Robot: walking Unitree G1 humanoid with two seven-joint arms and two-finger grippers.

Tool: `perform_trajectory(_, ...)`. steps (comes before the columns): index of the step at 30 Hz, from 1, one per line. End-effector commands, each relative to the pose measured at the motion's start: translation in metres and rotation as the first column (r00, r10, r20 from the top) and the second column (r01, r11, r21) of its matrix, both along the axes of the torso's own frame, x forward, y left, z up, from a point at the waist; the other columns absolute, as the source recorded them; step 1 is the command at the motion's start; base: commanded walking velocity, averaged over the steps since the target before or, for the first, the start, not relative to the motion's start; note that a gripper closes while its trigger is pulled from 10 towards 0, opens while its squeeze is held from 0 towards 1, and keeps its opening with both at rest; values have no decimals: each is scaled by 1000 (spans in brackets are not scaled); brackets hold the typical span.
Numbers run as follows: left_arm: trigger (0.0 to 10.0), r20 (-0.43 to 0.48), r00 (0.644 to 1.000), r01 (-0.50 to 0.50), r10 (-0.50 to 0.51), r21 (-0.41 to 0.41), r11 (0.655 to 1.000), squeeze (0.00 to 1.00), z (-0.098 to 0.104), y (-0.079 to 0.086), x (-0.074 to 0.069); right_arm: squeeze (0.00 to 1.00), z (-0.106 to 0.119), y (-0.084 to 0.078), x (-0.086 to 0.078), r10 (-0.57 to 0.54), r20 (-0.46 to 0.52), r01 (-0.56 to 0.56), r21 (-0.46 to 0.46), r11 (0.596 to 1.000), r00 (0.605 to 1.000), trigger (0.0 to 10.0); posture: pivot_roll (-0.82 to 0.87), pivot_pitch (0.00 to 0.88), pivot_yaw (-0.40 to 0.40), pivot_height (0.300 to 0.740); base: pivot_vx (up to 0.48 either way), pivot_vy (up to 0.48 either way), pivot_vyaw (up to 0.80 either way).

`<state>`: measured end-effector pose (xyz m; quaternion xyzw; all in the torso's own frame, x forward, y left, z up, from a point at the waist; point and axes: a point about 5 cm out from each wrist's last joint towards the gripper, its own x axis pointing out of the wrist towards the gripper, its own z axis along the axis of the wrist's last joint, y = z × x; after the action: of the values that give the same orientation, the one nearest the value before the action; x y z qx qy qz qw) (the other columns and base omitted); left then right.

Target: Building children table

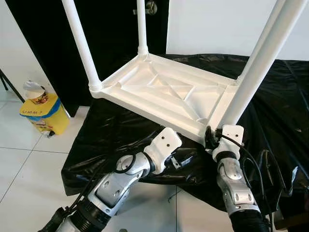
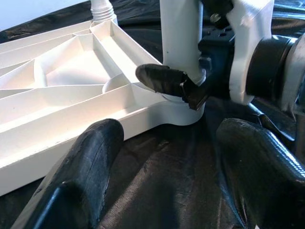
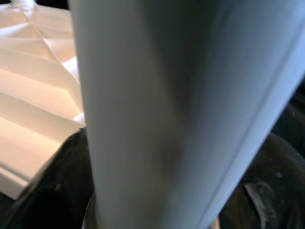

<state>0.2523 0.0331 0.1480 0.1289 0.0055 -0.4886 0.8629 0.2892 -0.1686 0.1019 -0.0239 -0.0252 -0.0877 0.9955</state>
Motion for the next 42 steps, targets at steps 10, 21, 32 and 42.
perform_trajectory(10, 10000, -28, 995, 92, -92, 18, 996, 0, -2, -2, -5, 0, 5, -23, -10, 271, 56, -269, -45, 962, 961, 10000, 4, 12, -30, 740, 0, 0, 0)
perform_trajectory(21, 10000, -20, 996, 89, -88, 19, 996, 0, 1, -1, -2, 0, 11, -40, 3, 554, -5, -552, -94, 828, 832, 10000, -1, 14, -21, 740, 0, 0, 0)
perform_trajectory(32, 10000, -8, 997, 77, -77, 14, 997, 0, 4, -1, 2, 0, 14, -30, 24, 681, -84, -683, -183, 707, 727, 0, 17, 8, -32, 740, 0, 0, 0)
perform_trajectory(42, 10000, -12, 998, 64, -64, 7, 998, 0, 3, -1, -1, 0, -1, -40, 20, 651, -126, -663, -168, 729, 748, 4667, 26, 14, -49, 740, 0, 0, 0)
